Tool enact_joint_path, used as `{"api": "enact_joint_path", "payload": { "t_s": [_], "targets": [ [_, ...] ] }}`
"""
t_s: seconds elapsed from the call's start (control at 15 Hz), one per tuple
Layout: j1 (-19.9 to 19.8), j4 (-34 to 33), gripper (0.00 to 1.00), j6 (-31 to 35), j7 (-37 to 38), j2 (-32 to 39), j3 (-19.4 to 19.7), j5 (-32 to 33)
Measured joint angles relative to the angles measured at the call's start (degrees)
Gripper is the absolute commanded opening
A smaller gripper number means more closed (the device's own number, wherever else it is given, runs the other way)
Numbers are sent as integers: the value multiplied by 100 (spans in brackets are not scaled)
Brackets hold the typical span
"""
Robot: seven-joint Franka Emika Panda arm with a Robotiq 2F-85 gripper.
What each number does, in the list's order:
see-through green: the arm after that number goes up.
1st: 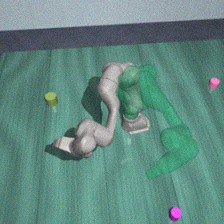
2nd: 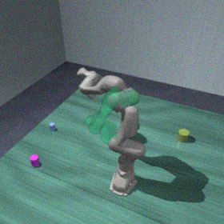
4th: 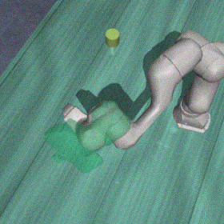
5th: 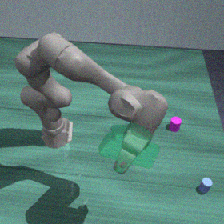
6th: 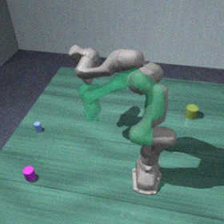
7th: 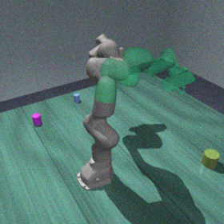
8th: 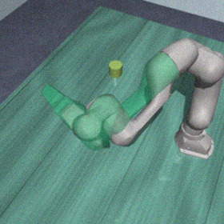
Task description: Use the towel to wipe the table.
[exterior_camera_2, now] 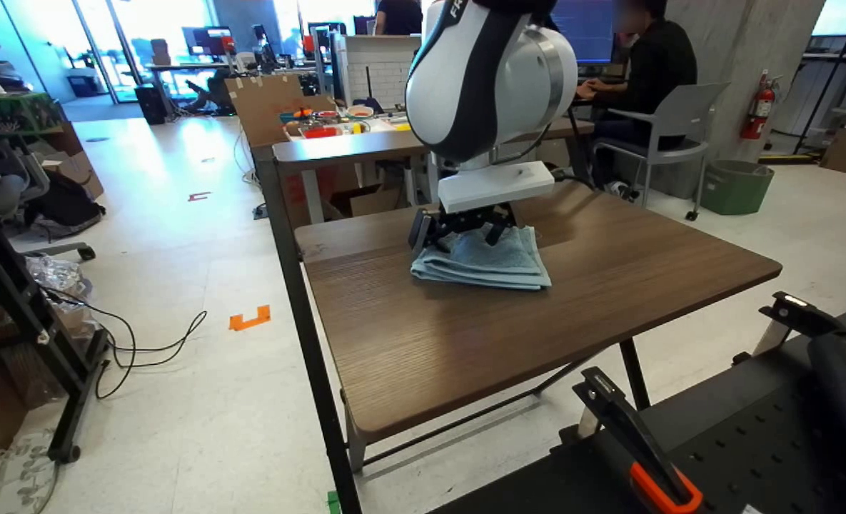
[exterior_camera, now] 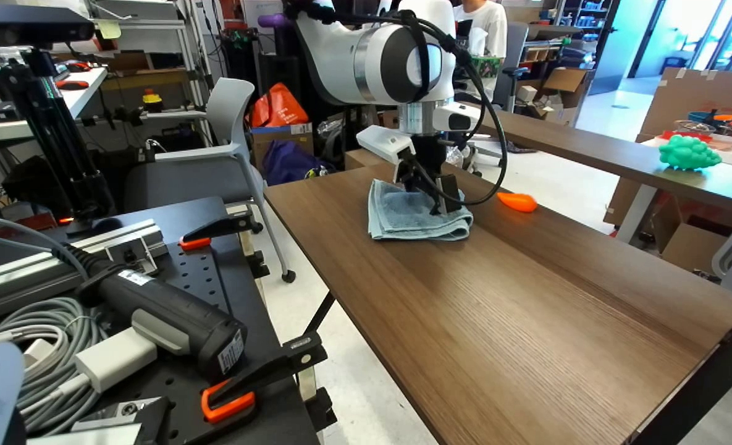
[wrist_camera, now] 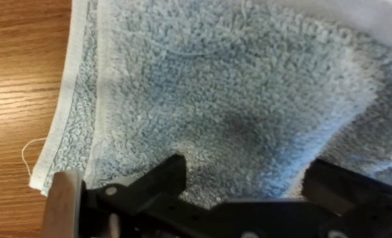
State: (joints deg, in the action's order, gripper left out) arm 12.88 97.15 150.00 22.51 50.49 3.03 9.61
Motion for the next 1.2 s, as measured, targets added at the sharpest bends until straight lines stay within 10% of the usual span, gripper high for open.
{"api": "enact_joint_path", "payload": {
  "t_s": [1.2],
  "targets": [
    [62, -924, 100, 1977, 286, 813, -141, -1699]
  ]
}}
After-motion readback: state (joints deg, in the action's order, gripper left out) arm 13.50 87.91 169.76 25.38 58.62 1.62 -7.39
